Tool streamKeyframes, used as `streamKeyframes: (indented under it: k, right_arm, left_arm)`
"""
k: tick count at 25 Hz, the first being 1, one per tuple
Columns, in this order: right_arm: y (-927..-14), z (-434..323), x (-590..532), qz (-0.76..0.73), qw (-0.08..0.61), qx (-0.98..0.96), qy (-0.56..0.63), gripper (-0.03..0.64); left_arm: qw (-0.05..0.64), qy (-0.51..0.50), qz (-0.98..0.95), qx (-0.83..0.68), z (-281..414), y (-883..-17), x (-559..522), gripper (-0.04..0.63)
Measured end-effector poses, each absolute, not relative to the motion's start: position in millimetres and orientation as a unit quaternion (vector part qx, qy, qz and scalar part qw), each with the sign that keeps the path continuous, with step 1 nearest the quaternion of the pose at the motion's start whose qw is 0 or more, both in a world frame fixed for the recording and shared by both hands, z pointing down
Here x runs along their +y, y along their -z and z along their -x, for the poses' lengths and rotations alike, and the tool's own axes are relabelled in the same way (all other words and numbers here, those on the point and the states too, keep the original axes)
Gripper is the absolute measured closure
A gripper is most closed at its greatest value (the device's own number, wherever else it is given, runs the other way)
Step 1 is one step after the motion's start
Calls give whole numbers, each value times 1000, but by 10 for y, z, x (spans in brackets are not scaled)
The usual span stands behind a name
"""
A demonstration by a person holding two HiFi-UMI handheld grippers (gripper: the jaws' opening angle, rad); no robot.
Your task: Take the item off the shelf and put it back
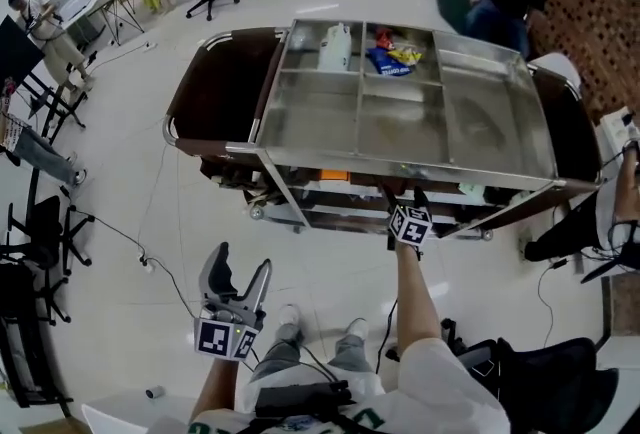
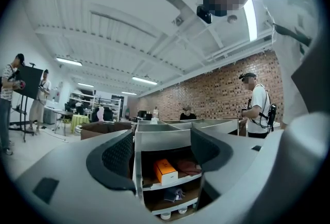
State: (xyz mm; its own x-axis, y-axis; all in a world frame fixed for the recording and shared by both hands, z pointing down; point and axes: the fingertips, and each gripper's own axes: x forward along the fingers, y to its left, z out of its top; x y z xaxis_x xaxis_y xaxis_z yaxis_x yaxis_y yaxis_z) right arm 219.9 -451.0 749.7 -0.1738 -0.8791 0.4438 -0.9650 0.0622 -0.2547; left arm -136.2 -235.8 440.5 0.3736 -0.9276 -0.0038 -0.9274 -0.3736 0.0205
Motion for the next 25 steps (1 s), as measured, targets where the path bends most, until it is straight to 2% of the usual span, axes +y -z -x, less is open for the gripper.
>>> streamKeyframes:
  k: [6,12,18,25]
  right_arm:
    - [-6585,-2100,-3794,-624,57,-761,-170,167]
    - [-5522,-2056,-2996,-635,20,-768,-83,169]
    - [-4694,-2045,-2256,-661,-80,-743,-68,169]
    - [-4086,-1756,-1748,-654,-113,-748,-13,172]
  left_arm:
    - [-11,51,-849,-526,1168,-4201,-2447,267]
    - [9,114,-868,-483,1000,-3947,-2366,267]
    - [-33,95,-888,-450,858,-3876,-2219,267]
    - [-29,93,-893,-440,904,-3945,-2096,267]
